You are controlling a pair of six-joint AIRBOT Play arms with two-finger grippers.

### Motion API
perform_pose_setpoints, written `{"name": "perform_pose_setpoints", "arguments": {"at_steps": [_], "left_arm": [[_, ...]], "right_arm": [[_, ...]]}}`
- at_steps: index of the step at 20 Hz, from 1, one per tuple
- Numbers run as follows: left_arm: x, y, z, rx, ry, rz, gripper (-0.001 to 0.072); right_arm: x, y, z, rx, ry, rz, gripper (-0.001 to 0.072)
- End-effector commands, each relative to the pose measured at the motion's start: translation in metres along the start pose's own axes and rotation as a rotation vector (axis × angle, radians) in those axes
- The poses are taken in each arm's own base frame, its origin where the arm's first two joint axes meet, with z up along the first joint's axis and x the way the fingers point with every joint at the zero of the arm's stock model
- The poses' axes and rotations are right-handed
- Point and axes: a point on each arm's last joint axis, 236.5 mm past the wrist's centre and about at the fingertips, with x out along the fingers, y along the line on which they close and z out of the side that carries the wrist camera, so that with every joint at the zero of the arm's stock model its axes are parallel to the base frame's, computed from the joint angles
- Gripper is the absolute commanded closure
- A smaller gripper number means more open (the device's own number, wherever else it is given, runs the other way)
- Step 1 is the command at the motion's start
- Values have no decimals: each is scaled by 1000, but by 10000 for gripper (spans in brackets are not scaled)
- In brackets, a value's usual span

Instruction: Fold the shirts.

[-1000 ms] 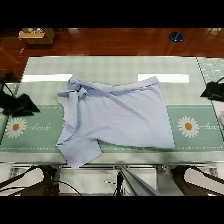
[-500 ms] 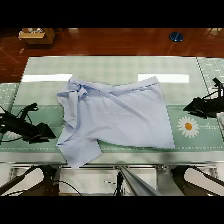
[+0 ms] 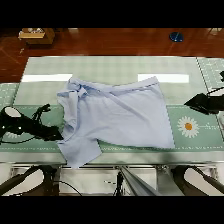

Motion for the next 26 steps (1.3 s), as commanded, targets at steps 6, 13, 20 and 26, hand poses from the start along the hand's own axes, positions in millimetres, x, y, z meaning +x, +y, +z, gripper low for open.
{"name": "perform_pose_setpoints", "arguments": {"at_steps": [6, 13, 20, 26], "left_arm": [[6, -6, 5, 25, -11, -15, 687], [6, -7, 5, 24, -10, -16, 687], [6, -7, 4, 25, -6, -18, 687], [6, -7, 4, 44, -7, -18, 687]], "right_arm": [[-12, -37, -30, 60, 30, -111, 193], [37, -38, -130, 268, 225, 67, 191], [43, -36, -161, 278, 245, 46, 191], [42, -42, -174, 314, 302, 7, 193]]}}
